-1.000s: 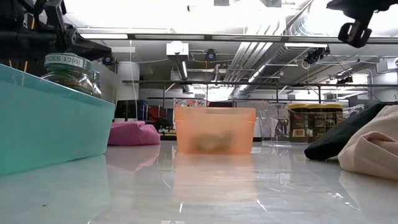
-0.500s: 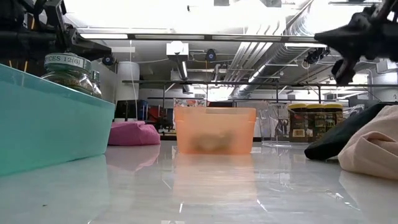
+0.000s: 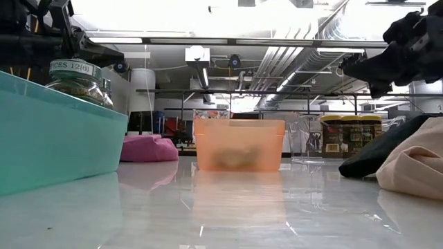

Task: Sort spices by type
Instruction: Return to Home Position

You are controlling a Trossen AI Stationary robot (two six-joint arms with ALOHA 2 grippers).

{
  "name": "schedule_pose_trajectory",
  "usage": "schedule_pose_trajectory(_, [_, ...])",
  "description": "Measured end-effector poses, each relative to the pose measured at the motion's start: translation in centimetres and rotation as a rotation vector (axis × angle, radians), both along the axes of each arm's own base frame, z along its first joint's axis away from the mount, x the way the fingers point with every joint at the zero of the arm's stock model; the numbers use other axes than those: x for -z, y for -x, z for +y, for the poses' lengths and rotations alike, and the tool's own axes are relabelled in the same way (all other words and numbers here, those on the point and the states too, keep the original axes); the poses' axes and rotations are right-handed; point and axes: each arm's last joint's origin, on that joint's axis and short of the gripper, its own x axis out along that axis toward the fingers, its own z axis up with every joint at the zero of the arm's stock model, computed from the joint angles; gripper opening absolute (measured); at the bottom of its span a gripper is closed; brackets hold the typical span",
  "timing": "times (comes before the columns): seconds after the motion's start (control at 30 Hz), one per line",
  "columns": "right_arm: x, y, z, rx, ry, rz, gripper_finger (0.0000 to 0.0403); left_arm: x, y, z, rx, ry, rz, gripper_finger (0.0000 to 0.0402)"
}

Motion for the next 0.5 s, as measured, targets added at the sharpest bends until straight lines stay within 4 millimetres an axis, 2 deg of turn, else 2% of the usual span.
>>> schedule_pose_trajectory(0.1, [0.24,-0.14,0.14,-0.039,0.002,0.028,0.0,0.0,0.0,0.0,0.0,0.0,0.0,0.0])
schedule_pose_trajectory(0.33, [0.62,-0.39,0.21,-0.073,0.257,0.103,0.0,-0.01,0.0,0.0,0.0,0.0,0.0,0.0])
schedule_pose_trajectory(0.5, [0.61,-0.38,0.21,-0.072,0.243,0.101,0.0,-0.01,0.0,0.0,0.0,0.0,0.0,0.0])
